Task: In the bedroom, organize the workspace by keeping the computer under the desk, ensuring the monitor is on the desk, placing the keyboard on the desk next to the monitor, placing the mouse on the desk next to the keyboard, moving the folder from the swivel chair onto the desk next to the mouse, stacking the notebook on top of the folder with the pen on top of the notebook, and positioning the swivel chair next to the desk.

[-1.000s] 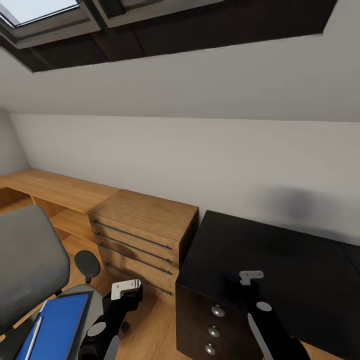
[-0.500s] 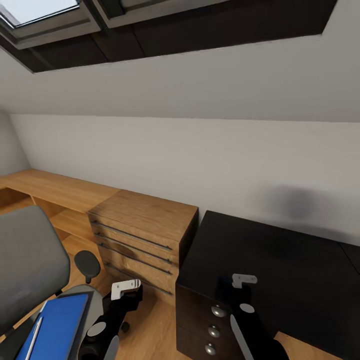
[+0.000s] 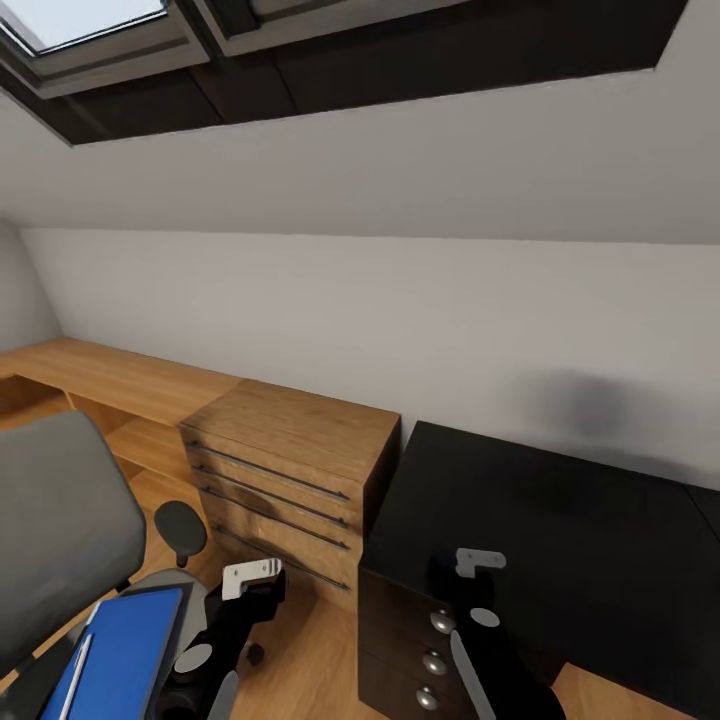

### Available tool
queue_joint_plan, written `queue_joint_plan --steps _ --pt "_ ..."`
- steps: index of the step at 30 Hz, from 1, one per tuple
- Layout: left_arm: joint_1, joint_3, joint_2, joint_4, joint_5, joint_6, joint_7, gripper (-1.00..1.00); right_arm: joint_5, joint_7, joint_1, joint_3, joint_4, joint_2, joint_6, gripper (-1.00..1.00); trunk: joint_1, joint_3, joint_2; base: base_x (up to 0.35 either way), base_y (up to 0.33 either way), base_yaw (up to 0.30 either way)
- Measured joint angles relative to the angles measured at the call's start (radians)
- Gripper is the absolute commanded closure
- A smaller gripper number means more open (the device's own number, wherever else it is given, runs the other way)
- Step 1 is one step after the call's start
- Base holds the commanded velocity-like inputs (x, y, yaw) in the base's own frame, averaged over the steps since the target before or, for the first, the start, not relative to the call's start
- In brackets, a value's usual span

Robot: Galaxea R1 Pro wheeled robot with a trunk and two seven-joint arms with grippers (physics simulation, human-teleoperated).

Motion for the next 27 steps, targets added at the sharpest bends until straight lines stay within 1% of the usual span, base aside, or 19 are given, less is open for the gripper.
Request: queue_joint_plan --steps 2,3,4,6,11,17,27 --pt "0.002 0.000 0.000 -0.013 0.002 0.000 0.000 -1.00 0.000 0.002 0.000 0.000 -0.001 0.002 0.000 1.00 0.000 0.000 0.000 0.000 0.010 0.000" --pt "0.060 0.001 0.002 -0.110 0.003 0.000 -0.001 -1.00 0.002 0.001 0.000 -0.001 -0.003 0.001 -0.013 1.00 0.000 0.000 0.000 0.021 0.074 0.000" --pt "0.064 0.001 0.003 -0.116 0.003 0.000 -0.001 -1.00 0.002 0.000 0.000 -0.001 -0.003 0.001 -0.022 1.00 0.000 0.000 0.000 0.042 0.110 0.000" --pt "0.064 0.001 0.004 -0.117 0.004 0.000 -0.001 -1.00 0.002 0.001 0.000 -0.001 -0.002 0.001 -0.032 1.00 0.000 0.000 0.000 0.100 0.202 0.000" --pt "0.064 0.001 0.005 -0.118 0.003 0.000 -0.001 -1.00 0.002 0.001 0.001 0.033 -0.002 0.000 -0.044 1.00 0.000 0.000 0.000 0.094 0.182 0.000" --pt "0.064 0.001 0.005 -0.117 0.002 0.001 -0.001 -1.00 0.002 0.001 0.002 0.040 0.000 0.000 -0.044 1.00 0.000 0.000 0.000 0.020 0.039 0.000" --pt "0.064 0.001 0.005 -0.116 0.002 0.002 -0.001 -1.00 0.001 0.005 0.002 0.040 0.001 -0.002 -0.044 1.00 0.000 0.000 0.000 0.002 0.004 0.000"
